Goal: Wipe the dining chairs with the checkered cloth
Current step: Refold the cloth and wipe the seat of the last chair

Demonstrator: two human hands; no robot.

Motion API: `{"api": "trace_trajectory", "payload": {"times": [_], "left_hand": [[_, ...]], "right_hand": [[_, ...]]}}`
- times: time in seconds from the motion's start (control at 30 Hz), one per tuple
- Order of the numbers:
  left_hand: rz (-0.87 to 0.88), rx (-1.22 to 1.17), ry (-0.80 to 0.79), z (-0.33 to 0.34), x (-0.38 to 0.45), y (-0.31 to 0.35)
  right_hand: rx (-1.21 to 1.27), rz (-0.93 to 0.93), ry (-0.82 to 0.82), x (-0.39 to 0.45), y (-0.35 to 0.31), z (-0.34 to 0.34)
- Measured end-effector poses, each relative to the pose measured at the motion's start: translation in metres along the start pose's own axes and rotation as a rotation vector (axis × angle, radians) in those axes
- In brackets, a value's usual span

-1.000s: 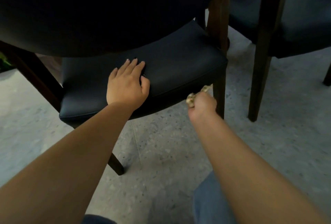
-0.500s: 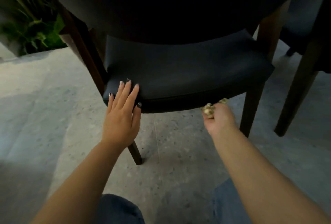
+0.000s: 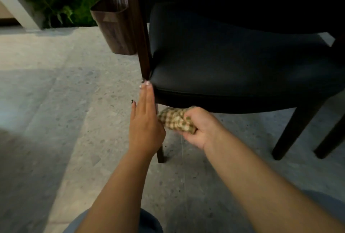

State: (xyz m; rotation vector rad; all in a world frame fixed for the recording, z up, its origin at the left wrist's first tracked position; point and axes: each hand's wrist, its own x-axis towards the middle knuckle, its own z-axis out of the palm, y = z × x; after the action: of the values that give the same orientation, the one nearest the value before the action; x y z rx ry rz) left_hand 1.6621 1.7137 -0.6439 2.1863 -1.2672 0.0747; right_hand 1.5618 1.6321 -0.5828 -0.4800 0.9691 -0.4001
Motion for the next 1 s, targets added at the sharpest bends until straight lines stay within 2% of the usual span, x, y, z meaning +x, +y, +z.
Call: {"api": "trace_trajectory", "payload": {"times": [0.03, 0.07, 0.1, 0.17, 0.2, 0.23, 0.27, 0.3, 0.33, 0.43, 0.53, 0.6, 0.77, 0.83, 0.9, 1.0], "left_hand": [[-0.105, -0.047, -0.005, -0.001, 0.000, -0.005], [-0.228, -0.097, -0.014, -0.002, 0.001, -0.010], [-0.345, -0.145, -0.024, -0.002, 0.003, -0.015], [-0.498, -0.200, -0.051, -0.002, 0.005, -0.024], [-0.524, -0.200, -0.066, -0.001, 0.005, -0.027], [-0.533, -0.192, -0.082, 0.001, 0.006, -0.029], [-0.537, -0.184, -0.100, 0.003, 0.005, -0.029], [-0.540, -0.175, -0.121, 0.005, 0.005, -0.030], [-0.541, -0.164, -0.150, 0.008, 0.006, -0.030], [-0.509, -0.157, -0.225, 0.020, 0.009, -0.032], [-0.479, -0.182, -0.248, 0.032, 0.013, -0.031], [-0.439, -0.172, -0.260, 0.039, 0.014, -0.027], [-0.339, -0.091, -0.208, 0.054, 0.022, -0.023], [-0.367, -0.059, -0.203, 0.057, 0.023, -0.022], [-0.421, -0.115, -0.230, 0.060, 0.023, -0.022], [-0.532, -0.173, -0.352, 0.059, 0.022, -0.021]], "right_hand": [[-0.178, -0.036, -0.041, -0.007, -0.003, 0.008], [-0.372, -0.171, -0.043, -0.012, -0.009, 0.015], [-0.586, -0.416, -0.007, -0.014, -0.015, 0.023], [-0.981, -1.097, 0.042, -0.014, -0.026, 0.040], [-1.205, -1.370, 0.012, -0.009, -0.029, 0.046], [-1.518, -1.539, -0.066, 0.000, -0.032, 0.050], [-1.880, -1.627, -0.165, 0.011, -0.032, 0.052], [-2.203, -1.628, -0.215, 0.022, -0.032, 0.051], [-2.390, -1.603, -0.238, 0.031, -0.032, 0.048], [-2.469, -1.591, -0.310, 0.038, -0.036, 0.047], [-2.548, -1.642, -0.393, 0.038, -0.039, 0.045], [-2.600, -1.607, -0.443, 0.038, -0.042, 0.044], [-2.643, -1.555, -0.644, 0.030, -0.057, 0.022], [-2.646, -1.627, -0.669, 0.025, -0.066, 0.000], [-2.533, -1.802, -0.672, 0.019, -0.074, -0.026], [-2.410, -1.904, -0.678, 0.012, -0.090, -0.063]]}}
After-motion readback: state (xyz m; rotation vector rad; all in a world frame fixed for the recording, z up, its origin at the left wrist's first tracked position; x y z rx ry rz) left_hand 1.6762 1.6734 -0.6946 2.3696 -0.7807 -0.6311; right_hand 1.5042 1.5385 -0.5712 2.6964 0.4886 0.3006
